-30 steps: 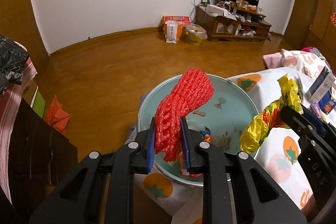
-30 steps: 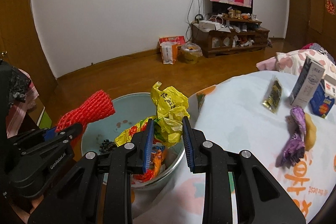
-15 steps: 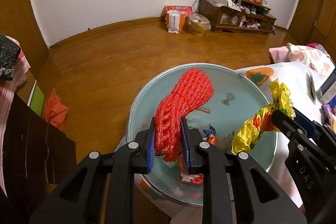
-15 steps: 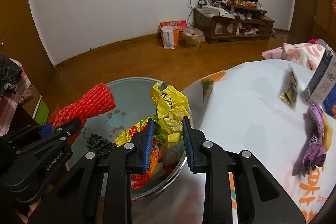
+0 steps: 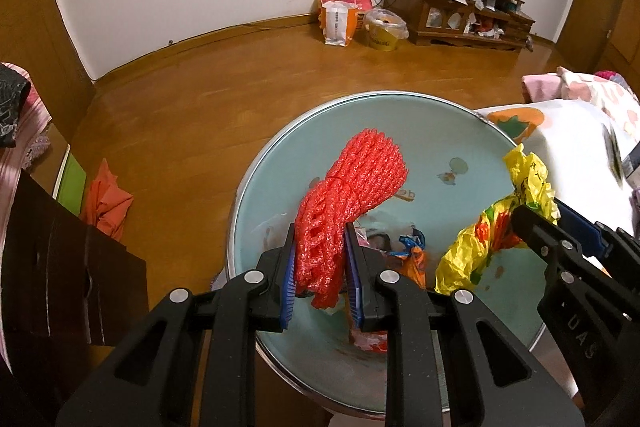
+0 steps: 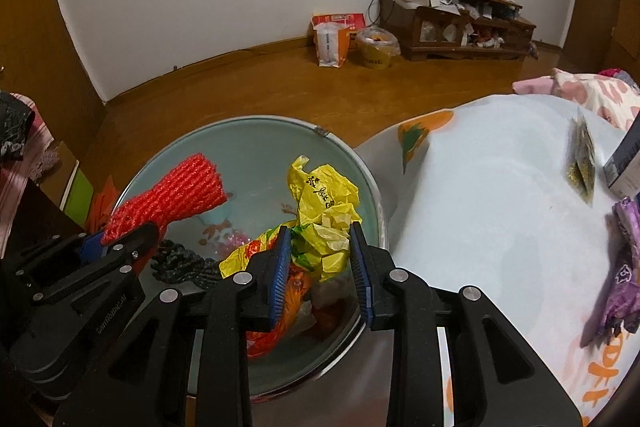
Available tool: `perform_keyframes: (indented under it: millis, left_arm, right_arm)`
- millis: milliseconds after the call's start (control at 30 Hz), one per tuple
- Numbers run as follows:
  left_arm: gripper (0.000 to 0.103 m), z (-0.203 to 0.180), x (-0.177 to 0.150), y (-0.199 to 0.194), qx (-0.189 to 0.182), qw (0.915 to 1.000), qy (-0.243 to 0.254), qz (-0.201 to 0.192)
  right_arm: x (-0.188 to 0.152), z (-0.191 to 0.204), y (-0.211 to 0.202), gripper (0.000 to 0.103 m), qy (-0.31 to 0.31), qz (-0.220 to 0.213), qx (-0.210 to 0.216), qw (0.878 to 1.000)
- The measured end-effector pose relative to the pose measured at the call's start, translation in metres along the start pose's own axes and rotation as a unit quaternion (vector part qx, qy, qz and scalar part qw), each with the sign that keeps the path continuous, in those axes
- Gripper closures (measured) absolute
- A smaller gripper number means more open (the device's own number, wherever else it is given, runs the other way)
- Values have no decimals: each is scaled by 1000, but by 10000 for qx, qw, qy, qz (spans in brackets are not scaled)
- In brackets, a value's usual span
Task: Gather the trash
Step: 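Carry the red mesh net and yellow wrapper over the blue bin and open both tools, then move both open tools back over the remaining trash on the table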
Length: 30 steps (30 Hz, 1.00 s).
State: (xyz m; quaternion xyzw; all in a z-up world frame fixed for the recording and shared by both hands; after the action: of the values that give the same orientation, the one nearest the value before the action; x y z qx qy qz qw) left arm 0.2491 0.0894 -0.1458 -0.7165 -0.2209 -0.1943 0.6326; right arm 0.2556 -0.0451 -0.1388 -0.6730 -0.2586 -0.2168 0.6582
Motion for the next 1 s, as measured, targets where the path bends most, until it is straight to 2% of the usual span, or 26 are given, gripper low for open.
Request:
perform_keyframes:
  millis: [200,267,333,533,567,600,667,867,1000]
  left_arm:
    - [82,0,-3,4,52,10000,-12,56]
    - [82,0,-3,4,59,10000,-12,53]
    - [81,0,-3,4,90,10000,-4,40]
    - [75,-3,-4,-5,79,10000,-17,11]
    - [71,-4,-4,-8,75,10000,-1,-13]
    - [60,-3,-6,-10,80,10000,14,-29]
    - [47,-5,-8,-17,110,9999,39,-76]
    - [46,-12,-16,-43,216,9993,86,-296]
    - [35,-20,-28,-61,281,9988,140,-387]
  right_arm:
    - [0,-4,1,67,41,-18,93,9999]
    - [1,-6,0,55,60,-52,65,9999]
    - [1,-9,-5,51,132,-111,84,9998]
    - [-1,-24,-24,50,440,-332,44,9985]
    - [-2,-28,-28,50,541,-350,2,9979]
    - [-5,-33,-32,50,647,-367,-55,9972]
    - [-11,-42,-43,47,808,-430,-133,9957]
    - [-29,-57,-76,36,1016,-641,-293,9923]
    - [-45,-67,-89,30,1115,-648,-426,9907]
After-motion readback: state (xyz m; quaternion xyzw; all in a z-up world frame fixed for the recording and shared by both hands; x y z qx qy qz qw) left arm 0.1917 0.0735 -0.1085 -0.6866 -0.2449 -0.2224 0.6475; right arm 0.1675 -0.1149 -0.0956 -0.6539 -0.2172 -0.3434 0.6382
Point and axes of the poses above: each gripper's, at about its wrist camera, not at the fingertips, and y roughly the way its jaws point, z to its left, x to its top, the point moved 1 cm from there along y, roughly the way its jaws point, and after that the axes turned 9 degrees about -x, right-handed, at the moved point
